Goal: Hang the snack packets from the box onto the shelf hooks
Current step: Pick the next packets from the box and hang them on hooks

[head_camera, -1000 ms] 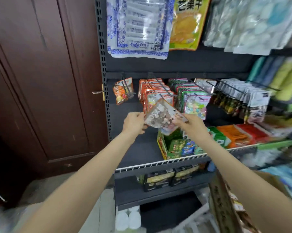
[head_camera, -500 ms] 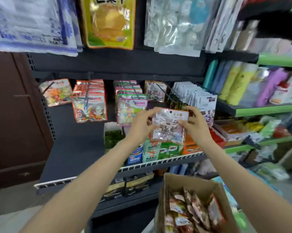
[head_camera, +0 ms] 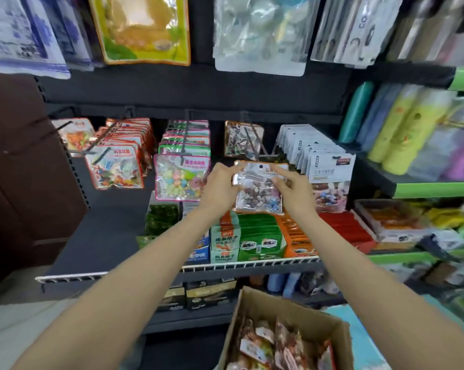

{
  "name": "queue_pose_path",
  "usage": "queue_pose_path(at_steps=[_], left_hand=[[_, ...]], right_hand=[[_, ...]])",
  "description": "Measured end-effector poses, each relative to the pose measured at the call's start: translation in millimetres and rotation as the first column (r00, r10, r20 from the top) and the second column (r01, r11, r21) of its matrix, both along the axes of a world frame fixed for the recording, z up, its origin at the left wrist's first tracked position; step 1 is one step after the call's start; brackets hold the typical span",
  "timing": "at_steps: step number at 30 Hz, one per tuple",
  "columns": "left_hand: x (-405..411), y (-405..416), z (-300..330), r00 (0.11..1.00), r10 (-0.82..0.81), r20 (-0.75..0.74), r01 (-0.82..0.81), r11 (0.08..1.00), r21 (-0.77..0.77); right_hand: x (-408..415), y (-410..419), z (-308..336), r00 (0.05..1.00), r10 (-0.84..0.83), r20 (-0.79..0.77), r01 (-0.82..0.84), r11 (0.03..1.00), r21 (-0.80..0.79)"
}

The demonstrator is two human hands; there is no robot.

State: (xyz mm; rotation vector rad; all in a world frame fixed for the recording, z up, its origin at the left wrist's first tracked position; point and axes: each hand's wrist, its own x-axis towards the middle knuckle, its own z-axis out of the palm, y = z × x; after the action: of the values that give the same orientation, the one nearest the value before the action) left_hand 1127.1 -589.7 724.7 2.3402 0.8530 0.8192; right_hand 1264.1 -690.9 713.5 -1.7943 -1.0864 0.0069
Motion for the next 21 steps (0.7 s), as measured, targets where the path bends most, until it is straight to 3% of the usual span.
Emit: queue_pose_path(at_steps=[21], left_hand=[[18,12,-16,0.991,0.004,0.135,-0.008,1.000,0.027]], right_hand=[[7,14,-11,0.995,-0.070,0.068,0.062,0.992,0.109]])
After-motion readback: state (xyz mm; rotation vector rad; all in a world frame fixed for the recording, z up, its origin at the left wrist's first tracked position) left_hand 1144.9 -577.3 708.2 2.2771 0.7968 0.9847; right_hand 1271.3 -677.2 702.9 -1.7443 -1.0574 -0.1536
